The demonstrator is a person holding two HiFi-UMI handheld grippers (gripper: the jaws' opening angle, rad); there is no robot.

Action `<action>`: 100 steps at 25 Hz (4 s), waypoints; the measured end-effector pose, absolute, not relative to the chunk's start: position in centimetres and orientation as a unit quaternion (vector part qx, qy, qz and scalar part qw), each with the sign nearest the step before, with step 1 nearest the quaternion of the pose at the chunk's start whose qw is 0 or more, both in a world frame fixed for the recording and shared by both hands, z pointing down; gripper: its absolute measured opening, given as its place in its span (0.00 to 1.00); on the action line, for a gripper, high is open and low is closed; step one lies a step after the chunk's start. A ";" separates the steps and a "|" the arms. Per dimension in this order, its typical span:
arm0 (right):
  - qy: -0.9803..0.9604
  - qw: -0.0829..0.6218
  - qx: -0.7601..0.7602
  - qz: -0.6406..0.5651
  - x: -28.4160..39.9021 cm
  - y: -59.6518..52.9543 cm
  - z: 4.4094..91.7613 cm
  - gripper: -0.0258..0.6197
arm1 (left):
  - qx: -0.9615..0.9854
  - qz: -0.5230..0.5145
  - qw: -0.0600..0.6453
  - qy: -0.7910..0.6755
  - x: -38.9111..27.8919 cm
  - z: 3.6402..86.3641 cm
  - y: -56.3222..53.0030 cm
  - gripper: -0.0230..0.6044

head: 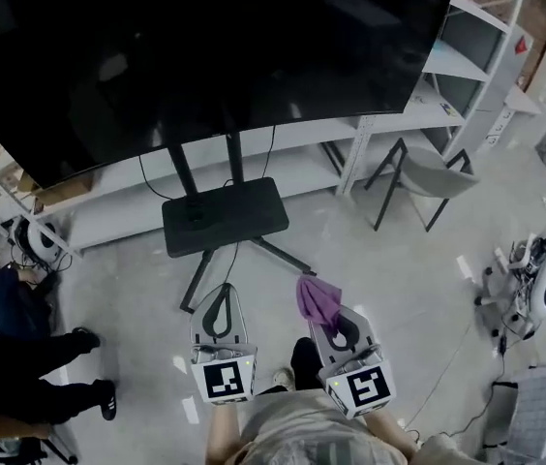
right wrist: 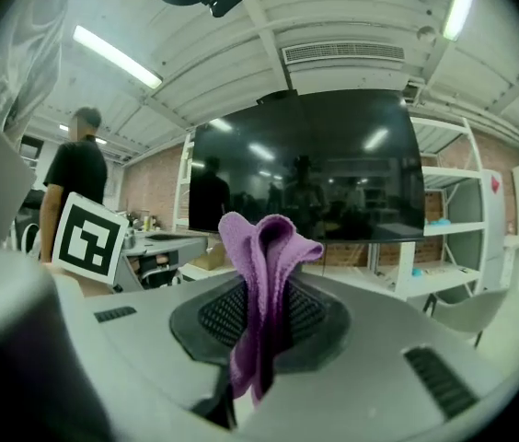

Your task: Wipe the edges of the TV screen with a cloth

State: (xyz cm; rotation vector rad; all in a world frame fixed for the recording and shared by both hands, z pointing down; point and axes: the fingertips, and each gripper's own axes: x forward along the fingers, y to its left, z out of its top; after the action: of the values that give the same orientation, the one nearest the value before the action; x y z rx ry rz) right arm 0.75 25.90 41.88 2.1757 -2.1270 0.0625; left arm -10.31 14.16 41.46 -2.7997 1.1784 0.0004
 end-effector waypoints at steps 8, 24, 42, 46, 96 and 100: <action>-0.600 0.014 0.792 0.111 6.1 25.5 44.8 0.12 | -0.935 -0.001 0.051 0.350 -7.1 42.2 9.5 0.06; -0.724 0.005 0.689 -0.026 10.7 3.1 40.5 0.12 | -0.925 0.050 0.090 0.365 3.0 38.8 -2.1 0.06; -0.803 -0.051 0.587 -0.090 7.0 -14.7 34.0 0.12 | -0.892 0.101 0.098 0.429 0.7 31.4 -19.1 0.06; -0.800 -0.054 0.591 -0.088 6.9 -15.2 33.9 0.12 | -0.898 0.100 0.119 0.411 1.4 30.7 -19.6 0.06; -0.552 -0.096 0.821 0.108 65.5 2.0 50.6 0.12 | -0.984 0.066 0.065 0.153 53.8 39.0 0.7 0.06; -0.567 -0.102 0.808 0.123 64.8 0.0 51.7 0.12 | -0.984 0.050 0.056 0.164 53.7 40.0 -0.5 0.06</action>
State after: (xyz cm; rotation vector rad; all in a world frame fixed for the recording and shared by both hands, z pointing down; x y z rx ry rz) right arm 64.83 -0.02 51.69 2.7170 -1.9075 0.4123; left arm 53.72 -0.51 40.04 -2.9845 0.4987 0.1525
